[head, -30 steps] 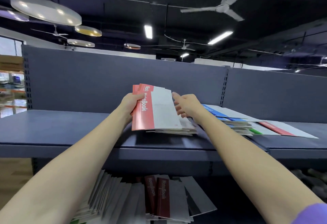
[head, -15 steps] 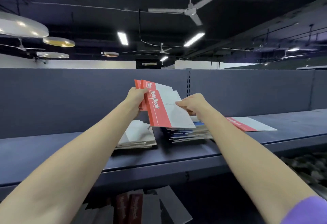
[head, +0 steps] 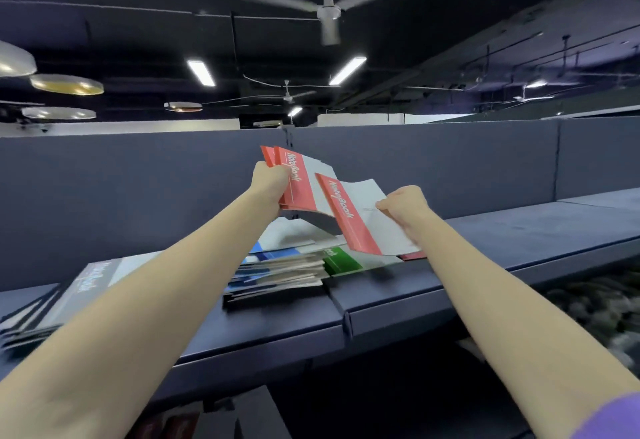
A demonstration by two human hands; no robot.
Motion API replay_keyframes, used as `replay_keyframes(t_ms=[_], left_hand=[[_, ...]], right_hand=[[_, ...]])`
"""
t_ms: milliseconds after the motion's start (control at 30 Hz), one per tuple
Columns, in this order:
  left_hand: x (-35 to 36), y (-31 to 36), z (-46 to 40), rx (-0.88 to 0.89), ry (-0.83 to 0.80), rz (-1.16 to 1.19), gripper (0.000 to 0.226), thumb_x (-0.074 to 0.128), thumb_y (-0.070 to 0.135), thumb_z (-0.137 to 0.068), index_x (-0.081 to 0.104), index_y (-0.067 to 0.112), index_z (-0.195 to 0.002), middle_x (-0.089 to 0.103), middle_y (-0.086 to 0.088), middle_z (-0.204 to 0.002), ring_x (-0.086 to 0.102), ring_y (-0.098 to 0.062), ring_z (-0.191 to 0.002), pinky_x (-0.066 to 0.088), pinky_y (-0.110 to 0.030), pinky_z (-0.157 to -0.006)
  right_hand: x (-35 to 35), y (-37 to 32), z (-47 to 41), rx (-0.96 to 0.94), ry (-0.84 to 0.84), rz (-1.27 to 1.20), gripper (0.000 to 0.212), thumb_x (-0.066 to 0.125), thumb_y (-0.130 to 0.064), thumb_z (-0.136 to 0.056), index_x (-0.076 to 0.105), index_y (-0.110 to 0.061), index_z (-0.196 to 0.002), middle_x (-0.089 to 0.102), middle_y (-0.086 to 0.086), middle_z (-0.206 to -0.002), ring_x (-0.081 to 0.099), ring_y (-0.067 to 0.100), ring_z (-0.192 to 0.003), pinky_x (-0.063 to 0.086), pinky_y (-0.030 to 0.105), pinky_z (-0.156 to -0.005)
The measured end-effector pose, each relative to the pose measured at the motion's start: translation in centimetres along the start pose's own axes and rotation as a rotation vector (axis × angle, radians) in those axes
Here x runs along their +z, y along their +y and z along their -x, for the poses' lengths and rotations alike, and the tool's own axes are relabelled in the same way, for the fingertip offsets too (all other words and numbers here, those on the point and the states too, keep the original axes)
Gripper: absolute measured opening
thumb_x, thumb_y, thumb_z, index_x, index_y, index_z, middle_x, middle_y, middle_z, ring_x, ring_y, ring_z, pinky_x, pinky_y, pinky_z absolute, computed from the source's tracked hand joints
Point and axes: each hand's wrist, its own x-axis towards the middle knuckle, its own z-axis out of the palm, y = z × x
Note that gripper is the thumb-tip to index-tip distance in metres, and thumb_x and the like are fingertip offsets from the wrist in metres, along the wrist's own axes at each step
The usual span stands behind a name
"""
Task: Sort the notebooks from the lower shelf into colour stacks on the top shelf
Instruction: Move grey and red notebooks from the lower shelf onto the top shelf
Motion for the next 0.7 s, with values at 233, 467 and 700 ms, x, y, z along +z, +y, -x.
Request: replay_keyframes(t_ms=[233, 467, 700], left_hand=[[6.0, -0.8, -1.3, 0.031, -0.007, -0.13, 0.026, 0.046, 0.016, -0.1, 0.044, 0.015, -0.126, 0.061, -0.008, -0.112, 0.063, -0.023, -0.084, 0.05, -0.032, -0.058], [9.5, -2.8, -2.1, 0.027, -0.064, -0.112, 0.022, 0.048, 0.018, -0.102, 0.047, 0.013, -0.123, 0.064, -0.008, -0.113, 0.066, -0.022, -0.087, 0.051, -0.033, -0.06], [10.1, -3.3, -2.5, 0.218, -0.019, -0.2, 0.007, 0.05, 0.016, -0.096, 0.05, 0.02, -0.101, 0.062, -0.012, -0.114, 0.066, -0.029, -0.097, 0.056, -0.045, -0.086]], right_hand=[[-4.4, 4.2, -5.2, 0.031, 0.102, 0.343, 0.023, 0.059, -0.005, -0.082, 0.04, -0.013, -0.071, 0.045, 0.003, -0.065, 0.039, 0.019, -0.054, 0.03, 0.022, -0.048], [-3.8, 7.7, -6.7, 0.006, 0.048, 0.719, 0.014, 0.047, -0.01, -0.091, 0.054, -0.01, -0.103, 0.058, 0.013, -0.111, 0.051, 0.034, -0.115, 0.044, 0.036, -0.082], [-2.4, 6.5, -6.9, -0.166, -0.11, 0.163, 0.032, 0.045, -0.029, -0.101, 0.065, -0.003, -0.103, 0.075, 0.009, -0.09, 0.067, 0.025, -0.08, 0.048, 0.034, -0.069]])
